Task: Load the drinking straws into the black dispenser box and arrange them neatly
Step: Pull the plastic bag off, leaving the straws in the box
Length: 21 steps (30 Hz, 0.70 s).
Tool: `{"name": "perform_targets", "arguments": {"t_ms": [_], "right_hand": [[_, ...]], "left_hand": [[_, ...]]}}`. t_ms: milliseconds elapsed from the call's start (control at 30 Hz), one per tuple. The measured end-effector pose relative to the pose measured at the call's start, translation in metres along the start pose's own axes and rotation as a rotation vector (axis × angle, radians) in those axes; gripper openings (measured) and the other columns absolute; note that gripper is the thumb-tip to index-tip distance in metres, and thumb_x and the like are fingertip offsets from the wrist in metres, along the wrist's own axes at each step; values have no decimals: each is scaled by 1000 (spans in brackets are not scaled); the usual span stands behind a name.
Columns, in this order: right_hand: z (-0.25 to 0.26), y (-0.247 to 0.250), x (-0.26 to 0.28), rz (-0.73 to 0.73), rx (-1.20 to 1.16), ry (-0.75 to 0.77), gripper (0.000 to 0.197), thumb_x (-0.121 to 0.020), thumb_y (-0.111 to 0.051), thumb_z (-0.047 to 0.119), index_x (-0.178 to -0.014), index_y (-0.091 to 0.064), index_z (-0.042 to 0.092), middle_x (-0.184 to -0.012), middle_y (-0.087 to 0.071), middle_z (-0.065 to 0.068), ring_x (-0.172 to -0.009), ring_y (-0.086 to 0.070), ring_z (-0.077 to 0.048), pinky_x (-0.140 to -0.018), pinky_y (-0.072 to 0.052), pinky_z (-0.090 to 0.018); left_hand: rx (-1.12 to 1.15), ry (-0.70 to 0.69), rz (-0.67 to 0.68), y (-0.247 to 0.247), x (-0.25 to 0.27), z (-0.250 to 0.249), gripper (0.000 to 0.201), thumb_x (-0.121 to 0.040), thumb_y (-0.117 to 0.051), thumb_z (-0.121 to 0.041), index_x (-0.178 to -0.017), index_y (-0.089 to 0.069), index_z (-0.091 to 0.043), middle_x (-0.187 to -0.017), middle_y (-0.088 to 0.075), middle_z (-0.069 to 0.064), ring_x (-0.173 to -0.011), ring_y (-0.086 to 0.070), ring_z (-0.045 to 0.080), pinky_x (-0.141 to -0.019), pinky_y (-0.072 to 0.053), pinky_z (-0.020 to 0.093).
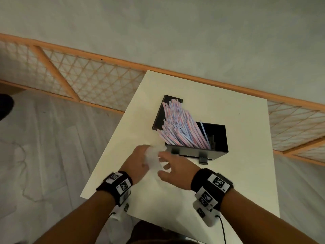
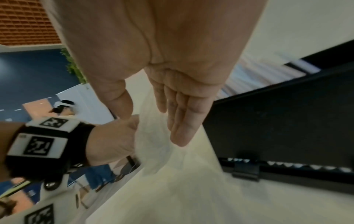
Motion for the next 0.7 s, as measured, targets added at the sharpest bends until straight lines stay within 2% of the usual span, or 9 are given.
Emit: {"name": "perform_targets", "arguments": {"t_ms": [33,100,167,233,333,433,533,633,700], "right_hand": [[-8,9,0,-40,10,-19,51,-93,-60,41,-141,-46,31,-128,-60,11,-106,-61,-8,-88,-50,-22],[-21,29,5,-130,39,-40,43,-95,-59,39,-137,-52,30,-123,-61,13,-103,-60,-5,-89,-49,-21],[-33,49,14,-208,47,-43,36,-95,-60,33,-131,-57,26,-118,-63,13,-98,-59,-2,-83,-43,-10],[-46,69,24,-291,61,-82,33,-95,-61,28,-128,-60,23,-116,-64,12,-99,-61,-4,-82,-43,-10],[-69,91,35,-382,151,-157,35,-93,-63,25,-128,-62,21,-120,-61,6,-108,-61,-13,-90,-43,-17],[-82,102,36,-421,288,-167,36,-91,-64,23,-127,-64,21,-123,-59,-1,-109,-60,-20,-92,-45,-24],[-85,109,33,-439,328,-155,28,-91,-63,21,-119,-66,20,-112,-59,-2,-99,-59,-22,-83,-45,-25],[-87,115,27,-443,379,-169,21,-94,-55,21,-111,-67,19,-101,-60,-3,-93,-61,-25,-77,-48,-31],[-94,120,24,-435,383,-240,23,-96,-50,21,-111,-67,16,-106,-64,-8,-95,-63,-29,-81,-52,-37]], "left_hand": [[-42,51,-37,10,-11,14,49,-86,-66,-12,-129,-47,-25,-123,-59,4,-103,-62,18,-90,-51,37],[-59,141,-149,30,-32,34,54,-84,-70,-17,-119,-34,-36,-112,-59,2,-92,-65,24,-77,-49,33],[-92,202,-259,50,-48,45,55,-83,-73,-18,-111,-28,-35,-107,-58,3,-83,-64,29,-72,-47,33],[-176,235,-306,61,-62,52,56,-81,-75,-18,-113,-30,-27,-121,-52,6,-90,-65,35,-74,-49,37],[-355,231,-145,49,-79,64,68,-78,-83,-22,-127,-35,-18,-166,-6,9,-103,-66,33,-78,-48,34],[-454,235,24,28,-83,73,87,-77,-85,-32,-144,-31,-27,-166,25,2,-94,-69,32,-72,-49,30],[-467,209,58,23,-78,71,105,-78,-82,-43,-158,-14,-42,-163,33,-5,-113,-65,30,-83,-56,34],[-488,215,47,25,-73,64,110,-78,-79,-52,-159,-4,-47,-163,34,-8,-149,-30,38,-105,-49,49],[-540,268,14,32,-66,55,110,-80,-76,-55,-161,-3,-41,-165,31,-3,-154,-12,41,-114,-38,54]]}}
Point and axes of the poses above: each hand's wrist, its own x-axis away from the middle knuckle, its own y-axis out of the back of the hand, z = x × y, the point moved 8 cm from there along -x, towards the middle knuckle
